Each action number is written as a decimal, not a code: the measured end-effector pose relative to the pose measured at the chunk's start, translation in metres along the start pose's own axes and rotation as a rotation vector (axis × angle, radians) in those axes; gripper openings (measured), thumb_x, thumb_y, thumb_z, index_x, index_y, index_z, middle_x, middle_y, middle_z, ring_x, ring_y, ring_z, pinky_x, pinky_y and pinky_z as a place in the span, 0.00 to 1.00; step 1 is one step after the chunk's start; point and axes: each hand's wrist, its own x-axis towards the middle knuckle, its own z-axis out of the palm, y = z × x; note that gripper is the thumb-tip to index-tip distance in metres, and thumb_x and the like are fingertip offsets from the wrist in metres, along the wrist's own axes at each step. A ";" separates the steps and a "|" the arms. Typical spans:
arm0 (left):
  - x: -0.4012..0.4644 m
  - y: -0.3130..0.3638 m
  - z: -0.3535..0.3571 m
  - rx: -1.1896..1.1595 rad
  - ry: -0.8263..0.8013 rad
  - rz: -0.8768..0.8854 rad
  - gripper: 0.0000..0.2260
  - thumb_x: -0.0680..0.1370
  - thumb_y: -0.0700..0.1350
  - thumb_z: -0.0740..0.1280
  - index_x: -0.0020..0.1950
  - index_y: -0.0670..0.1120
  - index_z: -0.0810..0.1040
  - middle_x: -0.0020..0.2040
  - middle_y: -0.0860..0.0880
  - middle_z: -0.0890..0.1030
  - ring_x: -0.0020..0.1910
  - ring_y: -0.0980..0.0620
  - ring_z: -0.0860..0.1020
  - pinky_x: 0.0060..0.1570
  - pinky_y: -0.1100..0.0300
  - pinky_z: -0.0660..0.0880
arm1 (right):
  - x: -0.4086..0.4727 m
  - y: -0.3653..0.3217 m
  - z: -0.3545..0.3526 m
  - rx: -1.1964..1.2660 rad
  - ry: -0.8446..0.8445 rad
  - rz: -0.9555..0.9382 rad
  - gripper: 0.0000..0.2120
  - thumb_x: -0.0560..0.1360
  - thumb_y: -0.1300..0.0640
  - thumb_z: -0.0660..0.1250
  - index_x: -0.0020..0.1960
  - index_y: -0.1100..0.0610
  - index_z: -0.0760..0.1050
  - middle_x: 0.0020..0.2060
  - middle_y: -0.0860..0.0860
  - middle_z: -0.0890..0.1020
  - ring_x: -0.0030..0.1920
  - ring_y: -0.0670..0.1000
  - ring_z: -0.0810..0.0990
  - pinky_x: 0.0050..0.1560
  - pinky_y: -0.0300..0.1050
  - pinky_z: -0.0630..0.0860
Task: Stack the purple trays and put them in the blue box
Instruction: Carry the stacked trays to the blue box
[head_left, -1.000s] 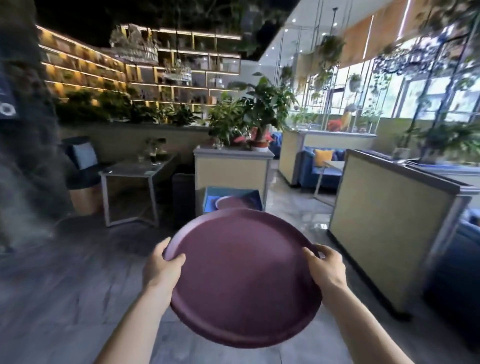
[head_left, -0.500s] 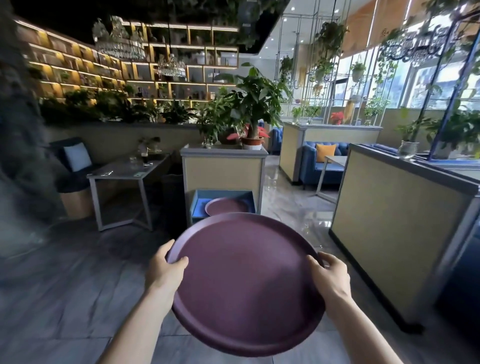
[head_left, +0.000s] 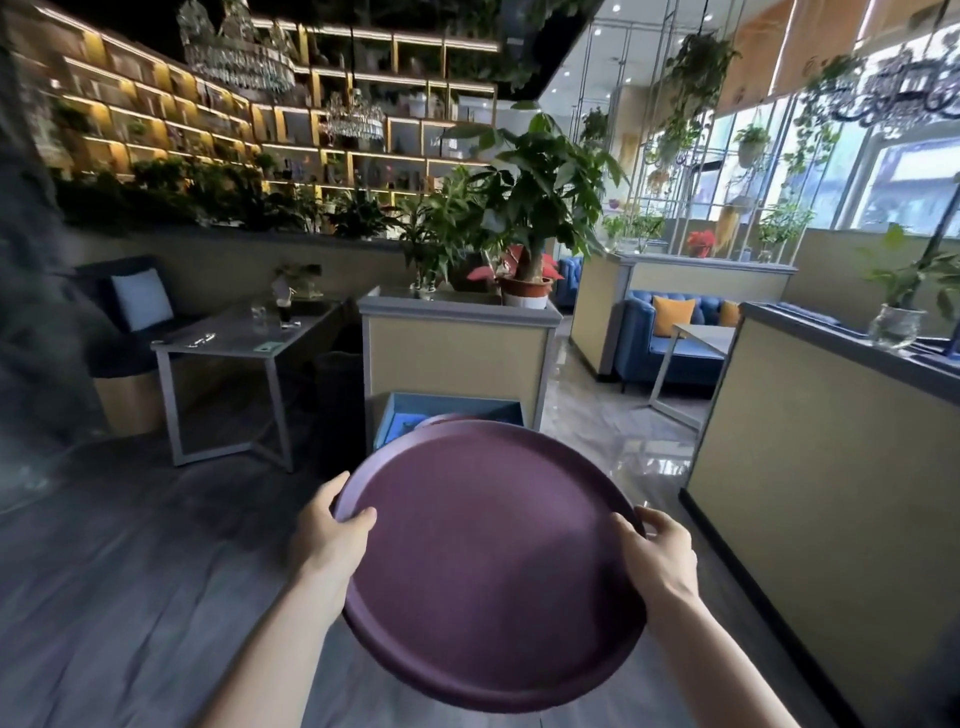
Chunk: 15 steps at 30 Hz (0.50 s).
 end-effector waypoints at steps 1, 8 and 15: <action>0.023 0.002 0.007 0.002 -0.001 0.001 0.26 0.75 0.42 0.70 0.72 0.56 0.71 0.67 0.49 0.77 0.59 0.44 0.78 0.59 0.46 0.77 | 0.017 -0.007 0.016 0.000 -0.003 0.000 0.25 0.72 0.49 0.71 0.67 0.53 0.76 0.63 0.55 0.81 0.63 0.58 0.78 0.66 0.54 0.73; 0.172 0.015 0.053 0.003 -0.009 -0.007 0.26 0.75 0.43 0.70 0.72 0.59 0.70 0.67 0.50 0.77 0.53 0.47 0.78 0.56 0.52 0.75 | 0.126 -0.045 0.115 -0.028 0.009 0.011 0.23 0.71 0.49 0.71 0.65 0.53 0.77 0.60 0.55 0.82 0.61 0.57 0.79 0.61 0.49 0.73; 0.279 0.016 0.102 0.013 -0.016 -0.025 0.26 0.75 0.43 0.70 0.71 0.59 0.71 0.67 0.51 0.76 0.58 0.46 0.78 0.59 0.51 0.75 | 0.219 -0.062 0.188 -0.055 0.008 0.036 0.24 0.71 0.50 0.71 0.66 0.55 0.77 0.61 0.56 0.82 0.63 0.58 0.78 0.66 0.54 0.73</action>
